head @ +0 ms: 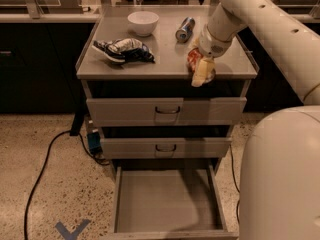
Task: Place coke can into bottom drawer
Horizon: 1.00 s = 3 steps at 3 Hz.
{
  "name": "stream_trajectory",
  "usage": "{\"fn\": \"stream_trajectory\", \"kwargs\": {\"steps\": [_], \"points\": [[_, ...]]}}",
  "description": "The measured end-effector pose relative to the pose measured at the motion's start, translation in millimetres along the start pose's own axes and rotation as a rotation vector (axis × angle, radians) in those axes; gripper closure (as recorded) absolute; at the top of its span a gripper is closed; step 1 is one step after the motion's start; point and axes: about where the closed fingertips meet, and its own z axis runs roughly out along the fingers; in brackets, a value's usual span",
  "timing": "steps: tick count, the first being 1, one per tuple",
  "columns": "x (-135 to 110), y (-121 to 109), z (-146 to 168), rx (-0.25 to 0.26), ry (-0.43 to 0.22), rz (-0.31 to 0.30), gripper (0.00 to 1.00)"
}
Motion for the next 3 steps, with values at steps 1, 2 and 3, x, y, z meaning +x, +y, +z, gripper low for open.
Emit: {"fn": "stream_trajectory", "kwargs": {"steps": [1, 2, 3], "points": [[0.0, 0.0, 0.0, 0.000, 0.000, 0.000, 0.65], [0.0, 0.0, 0.0, 0.000, 0.000, 0.000, 0.89], [-0.3, 0.2, 0.4, 0.000, -0.001, 0.000, 1.00]]}}
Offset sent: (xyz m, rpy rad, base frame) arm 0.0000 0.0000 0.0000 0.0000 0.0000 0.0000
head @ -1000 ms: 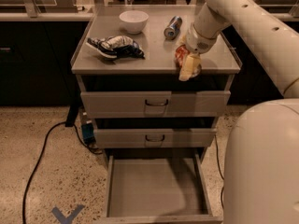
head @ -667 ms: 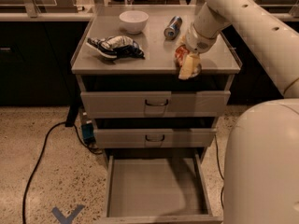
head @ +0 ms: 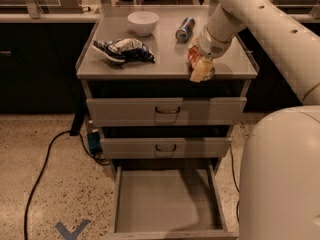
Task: Place coke can into bottom drawer
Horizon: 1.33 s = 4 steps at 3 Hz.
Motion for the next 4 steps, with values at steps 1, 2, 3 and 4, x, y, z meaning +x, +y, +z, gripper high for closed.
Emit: {"fn": "stream_trajectory", "kwargs": {"steps": [1, 2, 3, 4], "points": [[-7.1, 14.6, -26.1, 0.012, -0.029, -0.012, 1.00], [-20.6, 46.6, -62.9, -0.002, -0.086, -0.021, 1.00], [-39.2, 77.2, -83.8, -0.009, -0.165, -0.038, 1.00], [-54.2, 108.8, -59.7, -0.054, -0.329, -0.006, 1.00]]}}
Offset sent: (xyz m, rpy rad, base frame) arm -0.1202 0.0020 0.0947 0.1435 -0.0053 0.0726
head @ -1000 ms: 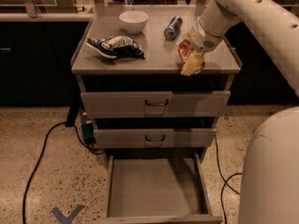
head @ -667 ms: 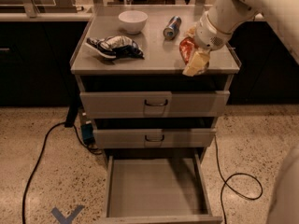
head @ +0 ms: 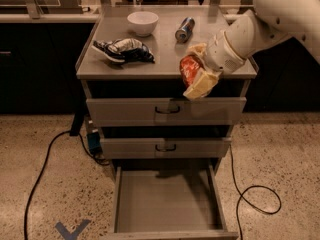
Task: Place coke can into bottom drawer
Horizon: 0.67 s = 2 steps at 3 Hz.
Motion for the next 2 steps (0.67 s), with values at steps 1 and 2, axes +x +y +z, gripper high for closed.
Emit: {"fn": "stream_trajectory", "kwargs": {"steps": [1, 2], "points": [[-5.3, 27.8, 31.0, -0.053, -0.136, 0.032, 1.00], [-7.2, 53.0, 53.7, -0.110, -0.210, 0.053, 1.00]]}}
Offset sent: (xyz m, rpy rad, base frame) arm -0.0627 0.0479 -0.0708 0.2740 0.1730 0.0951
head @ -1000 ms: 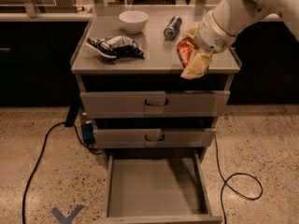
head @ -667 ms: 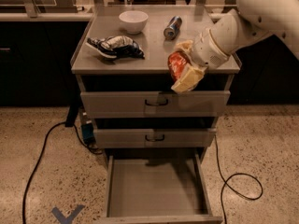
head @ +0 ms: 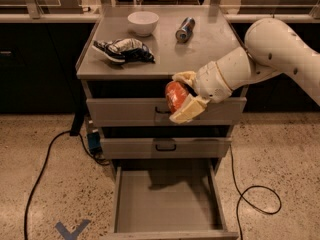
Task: Place coke can into bottom drawer
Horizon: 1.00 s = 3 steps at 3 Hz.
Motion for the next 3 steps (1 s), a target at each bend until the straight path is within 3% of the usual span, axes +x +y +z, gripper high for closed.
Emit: {"fn": "stream_trajectory", "kwargs": {"steps": [1, 2, 3], "points": [[3.1, 4.1, 5.4, 0.003, -0.008, 0.009, 1.00], [14.5, 24.5, 15.3, 0.053, -0.032, 0.068, 1.00], [56.4, 56.0, 52.8, 0.083, -0.051, 0.175, 1.00]]}}
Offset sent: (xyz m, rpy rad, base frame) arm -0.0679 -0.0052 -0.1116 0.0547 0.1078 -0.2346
